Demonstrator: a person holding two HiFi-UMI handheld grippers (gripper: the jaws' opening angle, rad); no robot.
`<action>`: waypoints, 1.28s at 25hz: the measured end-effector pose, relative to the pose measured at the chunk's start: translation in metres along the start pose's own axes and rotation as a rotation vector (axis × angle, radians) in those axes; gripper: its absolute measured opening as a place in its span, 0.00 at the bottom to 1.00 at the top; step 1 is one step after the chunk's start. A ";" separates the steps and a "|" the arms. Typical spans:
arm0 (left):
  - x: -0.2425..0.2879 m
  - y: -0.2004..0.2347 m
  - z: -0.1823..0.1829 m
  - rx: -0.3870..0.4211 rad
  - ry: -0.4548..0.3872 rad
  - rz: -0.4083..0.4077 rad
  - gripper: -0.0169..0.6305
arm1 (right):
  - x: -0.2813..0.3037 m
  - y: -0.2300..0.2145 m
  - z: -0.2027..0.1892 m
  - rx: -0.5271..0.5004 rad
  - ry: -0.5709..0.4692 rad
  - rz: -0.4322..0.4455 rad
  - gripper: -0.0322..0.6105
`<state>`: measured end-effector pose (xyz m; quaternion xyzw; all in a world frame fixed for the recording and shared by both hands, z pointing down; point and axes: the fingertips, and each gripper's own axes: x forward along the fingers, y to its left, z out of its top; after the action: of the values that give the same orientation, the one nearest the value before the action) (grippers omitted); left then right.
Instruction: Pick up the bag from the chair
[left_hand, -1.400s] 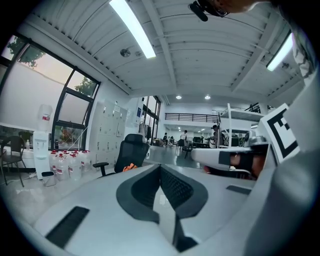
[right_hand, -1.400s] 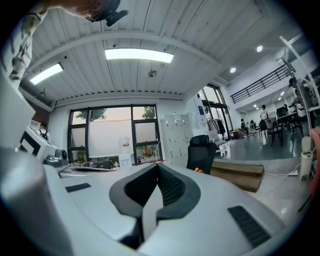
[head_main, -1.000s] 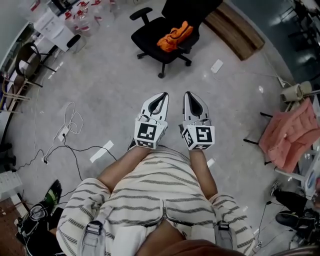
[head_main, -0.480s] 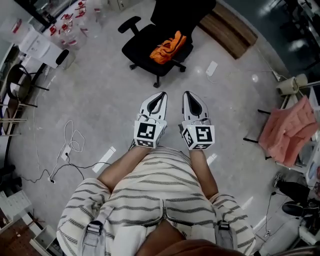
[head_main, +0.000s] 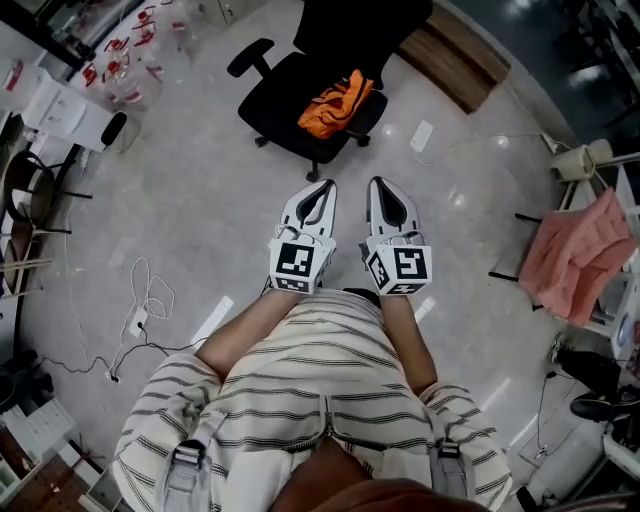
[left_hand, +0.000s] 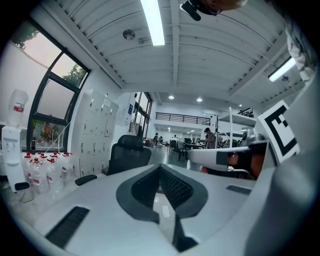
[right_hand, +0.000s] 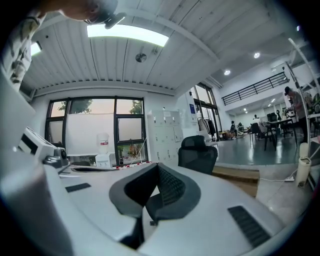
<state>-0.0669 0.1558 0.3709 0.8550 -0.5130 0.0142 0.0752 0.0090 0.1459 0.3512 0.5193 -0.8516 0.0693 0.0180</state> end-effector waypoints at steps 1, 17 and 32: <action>0.004 0.004 -0.001 -0.004 0.004 -0.003 0.06 | 0.005 -0.001 -0.001 0.002 0.006 -0.005 0.08; 0.038 0.031 -0.013 -0.047 0.043 -0.025 0.06 | 0.051 -0.010 -0.015 0.011 0.050 -0.015 0.08; 0.112 0.048 -0.011 -0.072 0.072 0.041 0.06 | 0.099 -0.069 -0.008 0.034 0.044 0.021 0.08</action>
<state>-0.0556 0.0372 0.3984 0.8399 -0.5276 0.0280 0.1242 0.0245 0.0284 0.3765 0.5091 -0.8550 0.0954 0.0270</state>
